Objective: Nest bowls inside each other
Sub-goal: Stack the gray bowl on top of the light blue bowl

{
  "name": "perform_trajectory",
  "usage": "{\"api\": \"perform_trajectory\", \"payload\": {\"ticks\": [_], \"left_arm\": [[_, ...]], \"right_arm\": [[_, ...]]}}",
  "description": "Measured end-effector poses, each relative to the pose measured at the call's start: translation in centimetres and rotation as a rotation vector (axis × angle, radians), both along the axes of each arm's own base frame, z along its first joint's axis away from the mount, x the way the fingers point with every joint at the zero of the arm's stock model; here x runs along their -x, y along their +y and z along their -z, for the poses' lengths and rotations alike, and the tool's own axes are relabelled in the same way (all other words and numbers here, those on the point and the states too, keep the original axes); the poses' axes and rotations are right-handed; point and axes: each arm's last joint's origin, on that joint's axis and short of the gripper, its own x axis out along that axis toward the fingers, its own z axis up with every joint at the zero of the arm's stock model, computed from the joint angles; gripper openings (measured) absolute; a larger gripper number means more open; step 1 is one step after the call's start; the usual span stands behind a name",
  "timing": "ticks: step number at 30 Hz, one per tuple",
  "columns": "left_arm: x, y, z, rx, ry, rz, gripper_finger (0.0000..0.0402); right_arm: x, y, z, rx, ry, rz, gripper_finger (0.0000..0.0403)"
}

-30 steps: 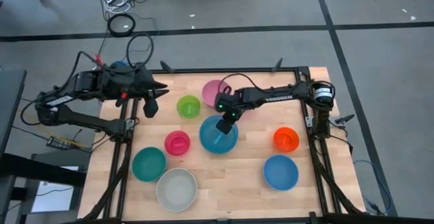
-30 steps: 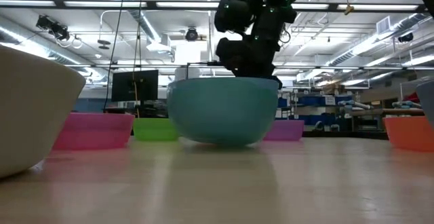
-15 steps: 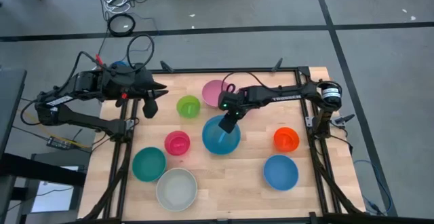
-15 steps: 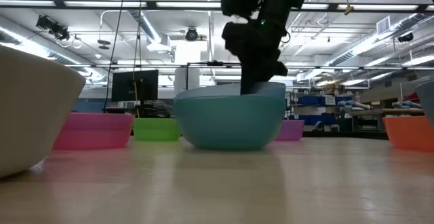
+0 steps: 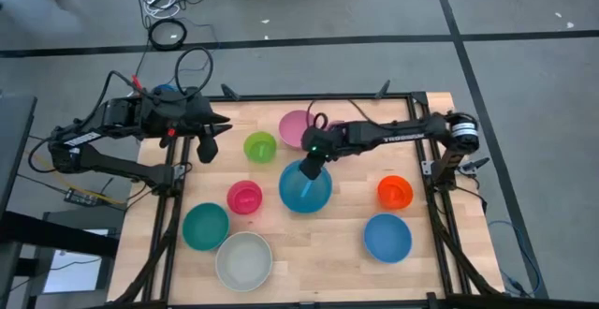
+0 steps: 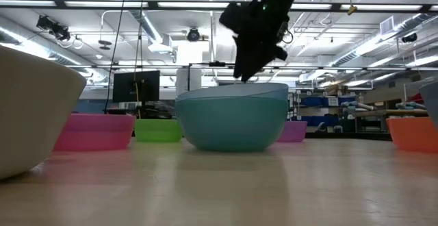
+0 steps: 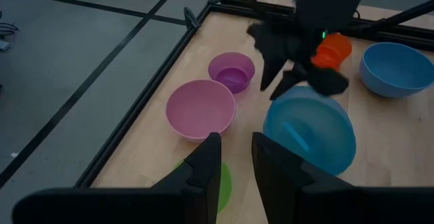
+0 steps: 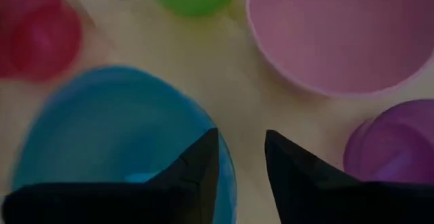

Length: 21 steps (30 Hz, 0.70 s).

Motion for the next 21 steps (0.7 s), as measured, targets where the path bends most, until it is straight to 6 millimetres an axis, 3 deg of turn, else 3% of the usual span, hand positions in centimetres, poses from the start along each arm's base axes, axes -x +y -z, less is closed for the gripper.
{"api": "perform_trajectory", "payload": {"ticks": [5, 9, 14, 21], "left_arm": [[0.0, 0.0, 0.0, 0.000, 0.002, 0.000, 0.0092], [0.0, 0.0, 0.0, -0.001, 0.003, 0.001, 0.0092], [0.0, 0.0, 0.0, -0.003, 0.004, 0.003, 0.0092], [0.3, 0.0, 0.4, -0.037, 0.070, 0.001, 0.0092]], "right_arm": [[-0.9, 0.3, 2.5, -0.012, 0.072, -0.011, 0.0081], [-0.9, 0.6, 2.5, -0.017, 0.070, -0.023, 0.0063], [0.3, 0.4, -0.6, 0.030, -0.004, -0.033, 0.0049], [3.6, 0.3, -6.5, 0.272, -0.110, -0.028, 0.0045]]}}
